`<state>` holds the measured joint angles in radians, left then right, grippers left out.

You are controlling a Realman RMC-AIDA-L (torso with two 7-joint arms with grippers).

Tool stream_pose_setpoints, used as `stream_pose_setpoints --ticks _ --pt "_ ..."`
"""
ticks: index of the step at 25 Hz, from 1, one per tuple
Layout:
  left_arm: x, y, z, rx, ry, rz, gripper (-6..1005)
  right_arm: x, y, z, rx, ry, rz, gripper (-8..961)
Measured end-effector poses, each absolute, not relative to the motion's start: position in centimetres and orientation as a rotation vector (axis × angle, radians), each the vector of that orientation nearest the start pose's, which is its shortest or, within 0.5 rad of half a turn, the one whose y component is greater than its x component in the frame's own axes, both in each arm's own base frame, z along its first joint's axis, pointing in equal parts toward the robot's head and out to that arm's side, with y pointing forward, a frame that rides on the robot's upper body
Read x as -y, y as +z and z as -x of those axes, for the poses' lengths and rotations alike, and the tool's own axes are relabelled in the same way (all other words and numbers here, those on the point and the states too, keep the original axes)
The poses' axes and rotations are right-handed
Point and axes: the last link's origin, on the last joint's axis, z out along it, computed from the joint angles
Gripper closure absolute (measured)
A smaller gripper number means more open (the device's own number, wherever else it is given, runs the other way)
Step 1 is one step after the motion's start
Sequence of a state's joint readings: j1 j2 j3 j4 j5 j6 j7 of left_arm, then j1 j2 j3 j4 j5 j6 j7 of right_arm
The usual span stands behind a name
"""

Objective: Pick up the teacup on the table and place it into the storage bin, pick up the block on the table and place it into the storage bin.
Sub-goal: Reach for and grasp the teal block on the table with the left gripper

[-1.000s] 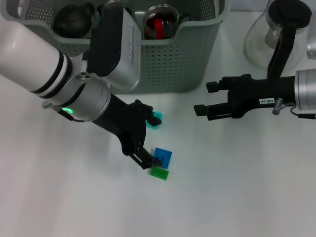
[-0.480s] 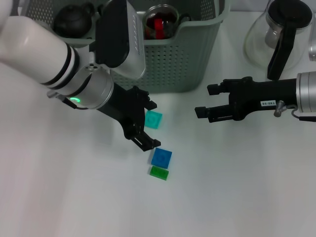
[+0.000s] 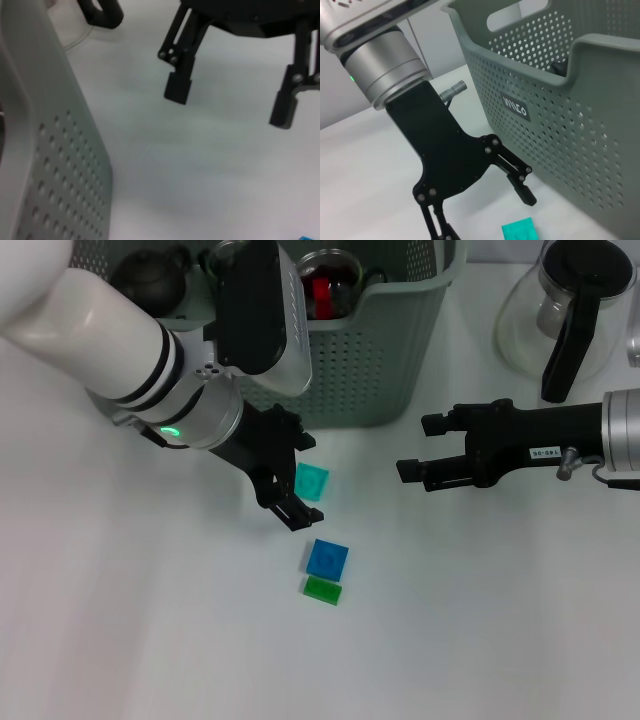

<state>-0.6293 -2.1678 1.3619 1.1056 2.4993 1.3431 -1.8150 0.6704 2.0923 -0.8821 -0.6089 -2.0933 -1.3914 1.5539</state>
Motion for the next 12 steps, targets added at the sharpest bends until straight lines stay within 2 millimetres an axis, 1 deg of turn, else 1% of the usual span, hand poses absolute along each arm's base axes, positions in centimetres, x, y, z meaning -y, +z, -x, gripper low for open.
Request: stream_pose_setpoints --ticks 9,12 --pt "-36.29 -6.69 18.5 0.087 0.449 2.919 37 -35.74 -4.28 -22.98 -0.685 0.419 2.878 71" --pt "-36.48 -6.81 18.61 0.082 0.465 2.91 54 -35.78 -4.27 -22.99 -0.684 0.418 2.876 71"
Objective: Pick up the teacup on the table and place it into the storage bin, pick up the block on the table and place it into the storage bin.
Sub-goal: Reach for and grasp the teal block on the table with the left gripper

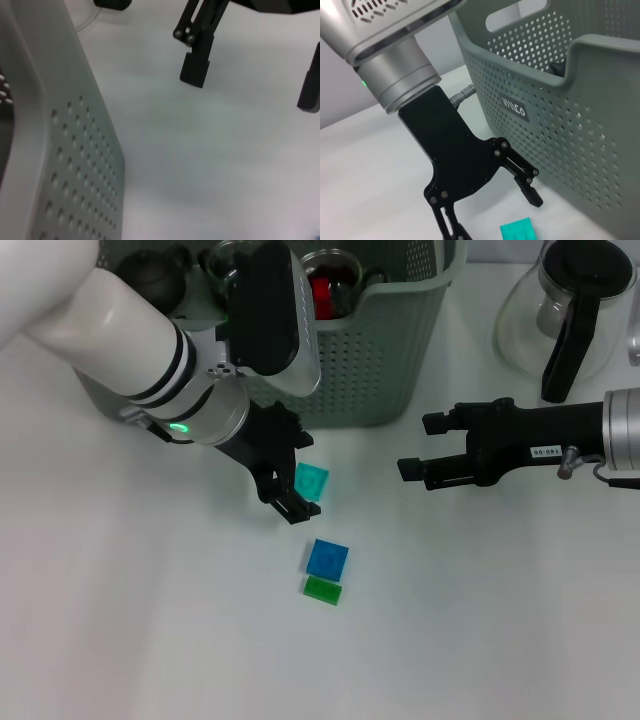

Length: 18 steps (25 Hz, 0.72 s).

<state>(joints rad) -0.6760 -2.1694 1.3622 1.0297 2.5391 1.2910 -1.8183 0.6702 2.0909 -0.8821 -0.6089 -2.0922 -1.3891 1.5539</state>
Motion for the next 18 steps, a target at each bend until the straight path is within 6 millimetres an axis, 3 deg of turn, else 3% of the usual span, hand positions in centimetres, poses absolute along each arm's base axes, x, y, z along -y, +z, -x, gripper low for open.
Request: stream_pose_setpoints --ticks 8,13,18 --pt "-36.97 -7.18 18.52 0.077 0.467 2.897 99 -35.83 -4.3 -23.0 -0.684 0.416 2.872 72" --pt "-37.11 -7.39 18.83 0.069 0.489 2.892 221 -35.75 -4.38 -23.04 -0.689 0.418 2.872 72" --pt "-37.04 -7.75 18.89 0.048 0.513 2.889 216 -35.71 -4.41 -23.07 -0.691 0.418 2.872 73"
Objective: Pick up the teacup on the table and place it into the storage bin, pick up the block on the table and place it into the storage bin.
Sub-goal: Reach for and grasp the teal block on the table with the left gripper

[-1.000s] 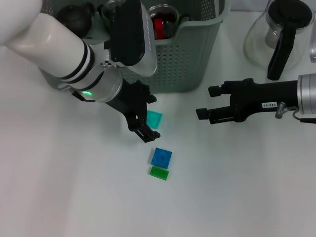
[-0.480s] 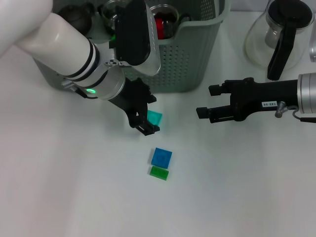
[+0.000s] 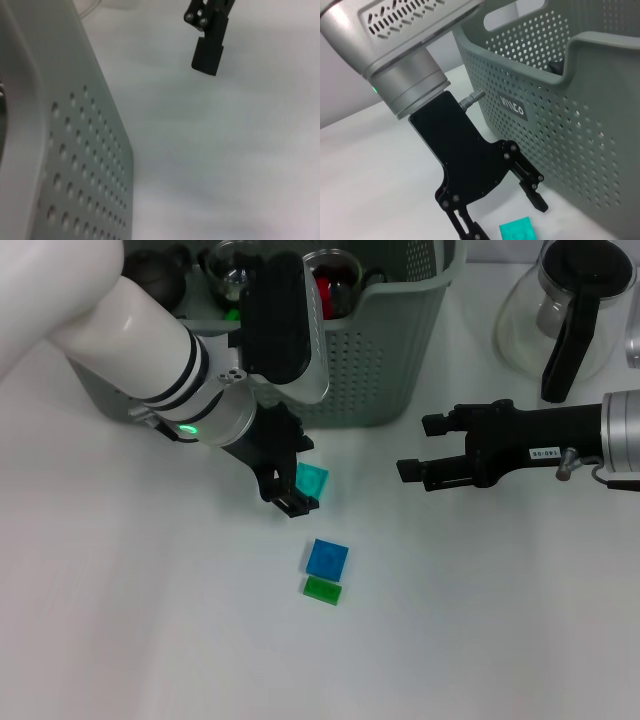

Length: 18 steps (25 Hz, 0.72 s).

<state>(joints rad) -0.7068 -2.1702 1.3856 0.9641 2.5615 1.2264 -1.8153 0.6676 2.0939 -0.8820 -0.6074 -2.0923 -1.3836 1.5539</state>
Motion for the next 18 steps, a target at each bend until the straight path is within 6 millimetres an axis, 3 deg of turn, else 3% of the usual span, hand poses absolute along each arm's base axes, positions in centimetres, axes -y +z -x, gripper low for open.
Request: stream_pose_setpoints --ticks 18 --pt "-36.99 -8.5 19.17 0.046 0.528 2.887 219 -35.66 -4.39 -23.27 -0.694 0.417 2.866 71"
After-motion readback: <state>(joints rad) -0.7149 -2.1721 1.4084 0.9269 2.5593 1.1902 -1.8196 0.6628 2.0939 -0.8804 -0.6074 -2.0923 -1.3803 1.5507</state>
